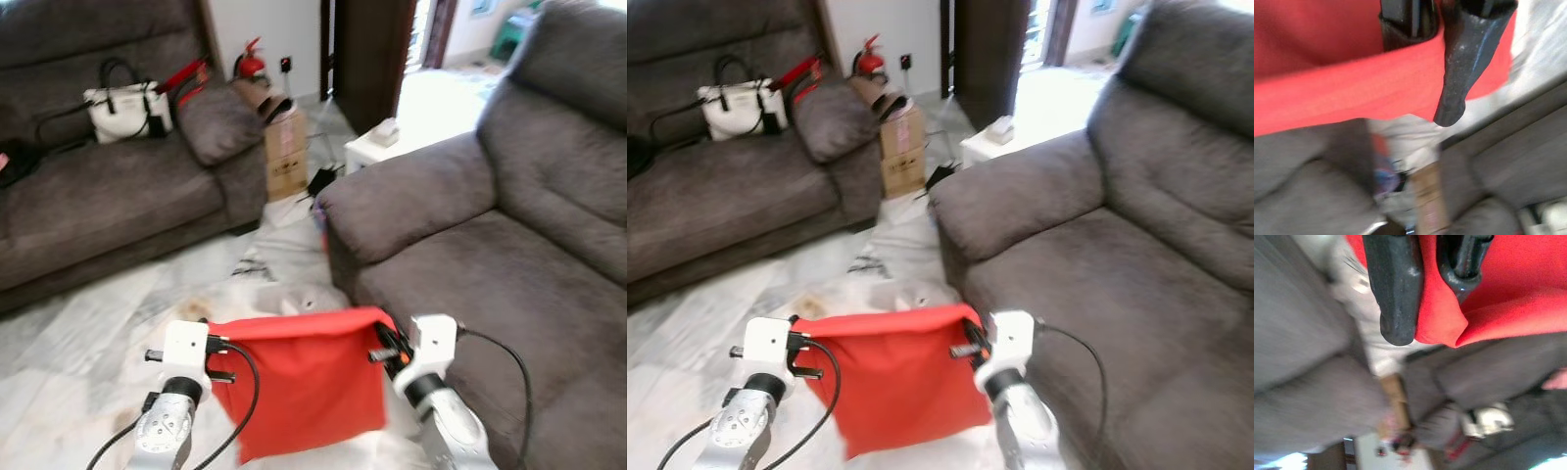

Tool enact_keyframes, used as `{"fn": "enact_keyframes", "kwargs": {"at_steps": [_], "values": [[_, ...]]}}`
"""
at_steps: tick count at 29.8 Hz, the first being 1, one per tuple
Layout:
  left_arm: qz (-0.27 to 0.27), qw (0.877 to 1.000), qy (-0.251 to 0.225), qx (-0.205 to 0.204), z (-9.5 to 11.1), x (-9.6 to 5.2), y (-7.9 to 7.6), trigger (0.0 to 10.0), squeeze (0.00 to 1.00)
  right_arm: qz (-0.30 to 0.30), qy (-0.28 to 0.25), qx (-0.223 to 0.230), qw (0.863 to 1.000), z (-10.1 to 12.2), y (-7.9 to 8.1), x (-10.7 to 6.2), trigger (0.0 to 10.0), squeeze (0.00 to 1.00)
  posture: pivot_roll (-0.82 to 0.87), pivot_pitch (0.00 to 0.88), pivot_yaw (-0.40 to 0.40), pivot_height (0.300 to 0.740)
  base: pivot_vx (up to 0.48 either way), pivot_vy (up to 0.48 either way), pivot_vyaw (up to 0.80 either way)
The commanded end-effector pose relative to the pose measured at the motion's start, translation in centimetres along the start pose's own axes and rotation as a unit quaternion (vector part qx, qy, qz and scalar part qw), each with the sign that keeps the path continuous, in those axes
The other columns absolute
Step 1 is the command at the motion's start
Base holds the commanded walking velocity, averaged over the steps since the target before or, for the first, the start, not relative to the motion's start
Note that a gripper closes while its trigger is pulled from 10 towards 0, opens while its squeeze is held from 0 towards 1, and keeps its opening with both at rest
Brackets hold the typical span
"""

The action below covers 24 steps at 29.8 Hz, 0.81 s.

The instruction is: Move the pillow to the sofa from floor

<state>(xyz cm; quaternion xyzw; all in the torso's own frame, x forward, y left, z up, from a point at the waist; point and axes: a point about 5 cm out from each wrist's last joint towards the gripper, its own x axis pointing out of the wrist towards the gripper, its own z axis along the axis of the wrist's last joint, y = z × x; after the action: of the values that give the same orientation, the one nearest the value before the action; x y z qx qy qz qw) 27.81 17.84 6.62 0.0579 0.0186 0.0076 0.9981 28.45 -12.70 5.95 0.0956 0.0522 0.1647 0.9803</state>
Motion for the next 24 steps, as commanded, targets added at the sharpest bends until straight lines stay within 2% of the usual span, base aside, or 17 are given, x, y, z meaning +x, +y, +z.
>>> {"fn": "enact_keyframes", "kwargs": {"at_steps": [1,4,11,17,19,24], "values": [[0.020,0.999,-0.031,0.010,1.26,0.29,1.05,10.0,0.00,-0.002,-0.036,0.001,0.999,1.42,0.02,0.38,10.0,0.00,0.06,0.116,0.020,0.740,0.000,0.000,-0.80],[0.021,0.999,-0.029,0.016,1.20,0.32,1.26,10.0,0.00,-0.003,-0.034,0.001,0.999,1.35,0.02,0.38,10.0,0.00,0.06,0.116,0.020,0.740,0.000,0.000,-0.80],[0.015,0.999,-0.029,0.015,1.12,0.34,1.07,10.0,0.00,-0.005,-0.033,-0.002,0.999,1.30,-0.01,0.40,10.0,0.00,0.06,0.116,0.020,0.740,0.000,-0.468,-0.80],[0.021,0.999,-0.028,0.021,1.13,0.33,1.22,10.0,0.00,-0.010,-0.031,-0.003,0.999,1.24,-0.19,0.43,10.0,0.00,0.06,0.115,0.021,0.740,0.000,0.000,-0.80],[0.027,0.998,-0.033,0.038,1.27,0.36,1.50,10.0,0.00,-0.012,-0.032,-0.003,0.999,1.26,-0.17,0.46,10.0,0.00,0.06,0.116,0.023,0.740,0.000,-0.480,-0.80],[0.032,0.999,-0.034,0.022,1.33,0.44,1.62,10.0,0.00,-0.015,-0.031,-0.003,0.999,1.24,-0.20,0.46,10.0,0.00,0.06,0.116,0.024,0.740,0.000,-0.343,-0.80]]}}
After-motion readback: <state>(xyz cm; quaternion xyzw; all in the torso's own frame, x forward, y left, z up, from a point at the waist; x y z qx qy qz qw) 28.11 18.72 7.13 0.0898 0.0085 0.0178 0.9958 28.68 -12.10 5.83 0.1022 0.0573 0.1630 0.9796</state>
